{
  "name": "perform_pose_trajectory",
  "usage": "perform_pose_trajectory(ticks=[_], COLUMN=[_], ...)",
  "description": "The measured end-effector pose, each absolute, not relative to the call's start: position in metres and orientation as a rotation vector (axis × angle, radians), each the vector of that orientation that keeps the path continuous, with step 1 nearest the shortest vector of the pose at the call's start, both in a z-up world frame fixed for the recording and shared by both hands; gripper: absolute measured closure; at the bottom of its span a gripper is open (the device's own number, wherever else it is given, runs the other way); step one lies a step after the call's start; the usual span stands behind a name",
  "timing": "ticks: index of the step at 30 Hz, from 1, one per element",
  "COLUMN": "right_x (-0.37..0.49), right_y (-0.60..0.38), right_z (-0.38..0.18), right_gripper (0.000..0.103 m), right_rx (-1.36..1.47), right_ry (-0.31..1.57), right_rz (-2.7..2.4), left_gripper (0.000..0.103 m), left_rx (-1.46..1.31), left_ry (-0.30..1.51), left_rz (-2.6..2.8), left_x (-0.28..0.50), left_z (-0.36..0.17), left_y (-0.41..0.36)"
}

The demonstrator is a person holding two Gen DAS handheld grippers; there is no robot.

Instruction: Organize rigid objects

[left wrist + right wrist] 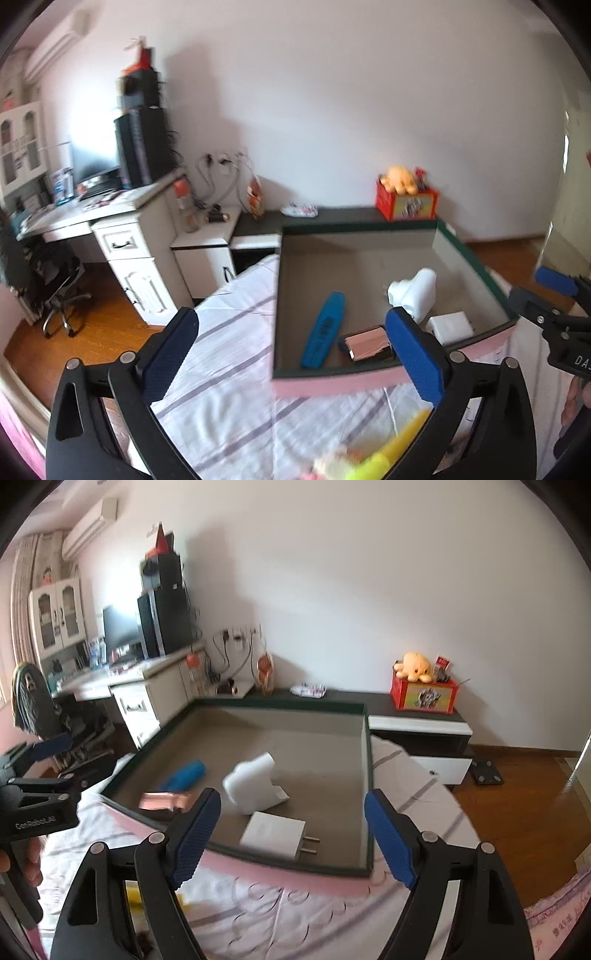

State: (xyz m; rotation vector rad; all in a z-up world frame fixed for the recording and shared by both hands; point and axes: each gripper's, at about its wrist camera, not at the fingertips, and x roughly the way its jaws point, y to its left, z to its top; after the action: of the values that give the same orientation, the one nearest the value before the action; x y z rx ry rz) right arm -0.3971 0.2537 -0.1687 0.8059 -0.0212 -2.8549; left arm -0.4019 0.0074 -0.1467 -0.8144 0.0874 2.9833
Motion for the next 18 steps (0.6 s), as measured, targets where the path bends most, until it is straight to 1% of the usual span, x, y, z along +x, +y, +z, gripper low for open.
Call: perform_pose_trajectory(ticks=[2, 3, 4, 5, 8, 14, 18], right_x=[-0.376, -0.365, -0.353, -0.341, -0.308, -0.248, -0.212], right_y=[0.251, 0.251, 0.250, 0.248, 0.243, 0.236, 0.233], right_z=[-0.157, -0.151, -0.145, -0.139, -0.126, -0.113, -0.112], right_gripper=[0.017, 0.012, 0.003, 0.000, 0.000, 0.000, 0.000], right_rx=[0.754, 0.729, 0.705, 0.668, 0.607, 0.539, 0.500], right_ry=[-0.013, -0.009, -0.010, -0.011, 0.020, 0.016, 0.008], right_rz=[-2.882, -2.895, -2.906, -2.916, -2.929, -2.928, -2.941], left_gripper=[0.000, 0.000, 0.000, 0.000, 0.000, 0.000, 0.000], left_rx=[-0.763, -0.740, -0.711, -0.676, -0.579, -0.471, -0.452], left_ry=[0.044, 0.033, 0.024, 0.013, 0.005, 0.093, 0.054], left_rz=[3.016, 3.031, 3.048, 3.066, 3.087, 3.101, 3.089], left_x=[-0.376, -0.364, -0.352, -0.336, -0.298, -0.233, -0.203], left_z=[-0.134, -0.129, -0.123, -0.117, -0.103, -0.088, -0.086], left_y=[-0.003, -0.006, -0.009, -0.012, -0.016, -0.010, -0.010])
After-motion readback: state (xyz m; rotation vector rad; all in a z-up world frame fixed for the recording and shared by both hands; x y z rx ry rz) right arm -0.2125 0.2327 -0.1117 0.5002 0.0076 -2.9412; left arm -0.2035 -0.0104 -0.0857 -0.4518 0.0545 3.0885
